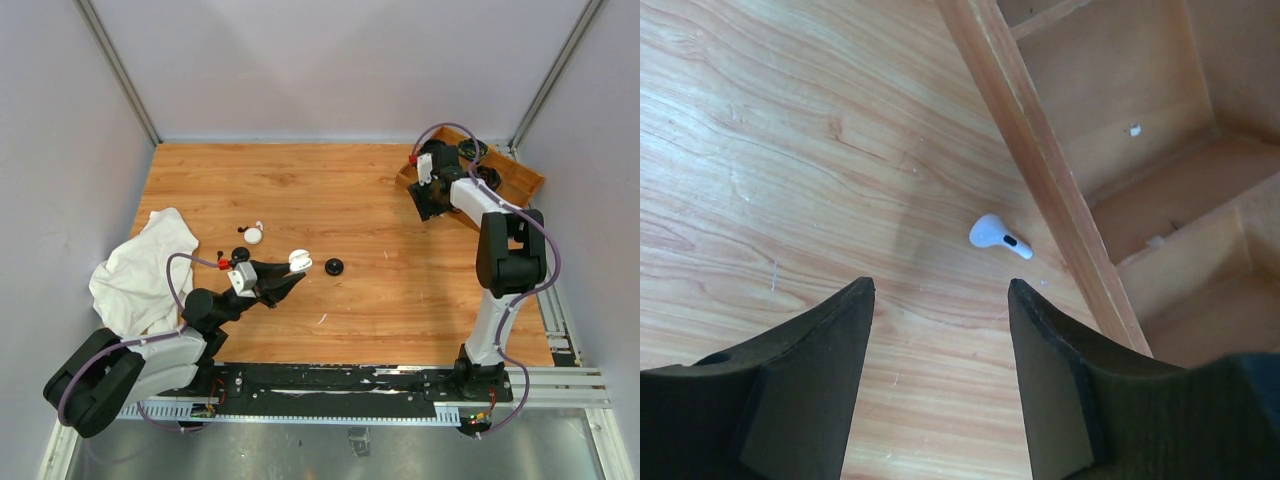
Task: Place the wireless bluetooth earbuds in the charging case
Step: Pick up the earbud from the center of the board.
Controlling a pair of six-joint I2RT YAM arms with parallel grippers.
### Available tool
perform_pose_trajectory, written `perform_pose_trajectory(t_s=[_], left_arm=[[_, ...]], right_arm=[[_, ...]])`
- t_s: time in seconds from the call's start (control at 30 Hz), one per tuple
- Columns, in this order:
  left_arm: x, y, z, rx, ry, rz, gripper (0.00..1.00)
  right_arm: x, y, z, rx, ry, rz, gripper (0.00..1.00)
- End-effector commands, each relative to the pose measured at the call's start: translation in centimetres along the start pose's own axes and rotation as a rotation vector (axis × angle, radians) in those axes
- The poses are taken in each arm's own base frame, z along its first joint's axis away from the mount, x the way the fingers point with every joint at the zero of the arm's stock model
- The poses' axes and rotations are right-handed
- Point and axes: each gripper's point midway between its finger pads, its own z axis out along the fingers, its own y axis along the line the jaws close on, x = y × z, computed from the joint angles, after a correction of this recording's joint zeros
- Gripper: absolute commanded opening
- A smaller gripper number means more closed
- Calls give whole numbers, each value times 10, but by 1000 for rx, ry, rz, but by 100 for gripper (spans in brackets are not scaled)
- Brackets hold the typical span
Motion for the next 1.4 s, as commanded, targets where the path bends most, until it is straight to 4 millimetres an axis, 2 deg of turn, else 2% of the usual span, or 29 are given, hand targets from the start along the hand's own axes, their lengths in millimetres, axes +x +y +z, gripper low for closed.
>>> perform_pose_trajectory(t_s=[0.0,0.1,0.33,0.7,0.87,1.07,1.37], left_arm=[[-3,0,1,10,-12,25,0],[-2,-1,1,13,-7,26,0],[0,-2,2,21,1,23,0],[1,-3,3,30,6,21,0],[0,-3,3,33,3,22,0],[0,-4,3,38,1,21,0],[-2,-5,3,40,-3,24,0]], right_arm=[[-14,-12,10,-29,-56,-50,57],[-8,-15,22,-33,-41,-61,55],[-9,-23,32,-61,-55,-64,54],[7,-22,36,-93,3,-18,47],[15,-26,36,-67,29,19,39],[26,-20,34,-75,51,49,29],[33,-15,42,-91,75,76,22]])
